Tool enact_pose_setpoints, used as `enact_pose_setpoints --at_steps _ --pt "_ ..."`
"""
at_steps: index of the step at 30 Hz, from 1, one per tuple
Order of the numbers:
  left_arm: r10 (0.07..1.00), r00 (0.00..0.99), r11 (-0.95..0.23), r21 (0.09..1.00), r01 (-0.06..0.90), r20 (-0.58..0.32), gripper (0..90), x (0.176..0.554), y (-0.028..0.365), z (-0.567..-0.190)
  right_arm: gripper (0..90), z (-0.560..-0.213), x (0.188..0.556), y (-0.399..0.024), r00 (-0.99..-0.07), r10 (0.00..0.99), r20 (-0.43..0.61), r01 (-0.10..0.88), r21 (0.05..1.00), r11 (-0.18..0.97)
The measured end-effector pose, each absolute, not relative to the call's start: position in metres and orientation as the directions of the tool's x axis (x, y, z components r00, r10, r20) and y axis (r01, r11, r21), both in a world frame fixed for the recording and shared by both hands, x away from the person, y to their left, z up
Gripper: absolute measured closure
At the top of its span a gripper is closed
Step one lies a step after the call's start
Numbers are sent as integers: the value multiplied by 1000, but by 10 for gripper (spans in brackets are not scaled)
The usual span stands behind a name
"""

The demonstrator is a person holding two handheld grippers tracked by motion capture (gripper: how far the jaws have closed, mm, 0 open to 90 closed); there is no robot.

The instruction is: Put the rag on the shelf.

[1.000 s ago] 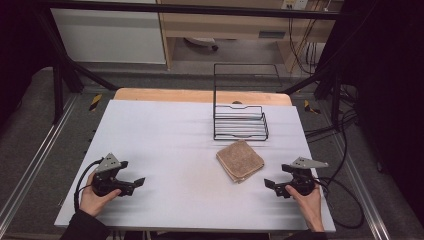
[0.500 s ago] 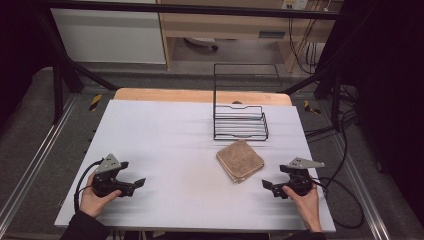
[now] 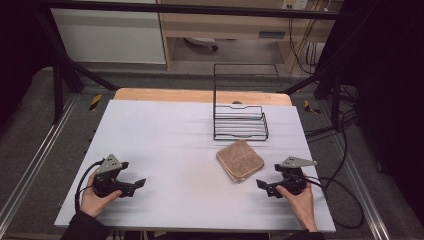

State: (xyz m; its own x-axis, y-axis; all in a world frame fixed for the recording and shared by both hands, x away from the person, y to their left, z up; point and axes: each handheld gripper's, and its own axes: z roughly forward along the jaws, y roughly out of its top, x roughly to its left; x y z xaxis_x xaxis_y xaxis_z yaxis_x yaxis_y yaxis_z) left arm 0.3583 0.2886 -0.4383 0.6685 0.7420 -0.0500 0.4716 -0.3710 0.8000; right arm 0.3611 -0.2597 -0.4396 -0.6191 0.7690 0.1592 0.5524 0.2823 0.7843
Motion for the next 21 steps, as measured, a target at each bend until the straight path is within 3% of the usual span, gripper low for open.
enact_pose_setpoints --at_steps 10,21 --pt "745 666 -373 797 475 -48 66 358 288 -438 39 -435 364 -239 -630 760 157 539 794 283" --pt "749 661 -371 797 477 -47 70 358 289 -438 162 -436 391 -239 -527 844 101 567 781 261"
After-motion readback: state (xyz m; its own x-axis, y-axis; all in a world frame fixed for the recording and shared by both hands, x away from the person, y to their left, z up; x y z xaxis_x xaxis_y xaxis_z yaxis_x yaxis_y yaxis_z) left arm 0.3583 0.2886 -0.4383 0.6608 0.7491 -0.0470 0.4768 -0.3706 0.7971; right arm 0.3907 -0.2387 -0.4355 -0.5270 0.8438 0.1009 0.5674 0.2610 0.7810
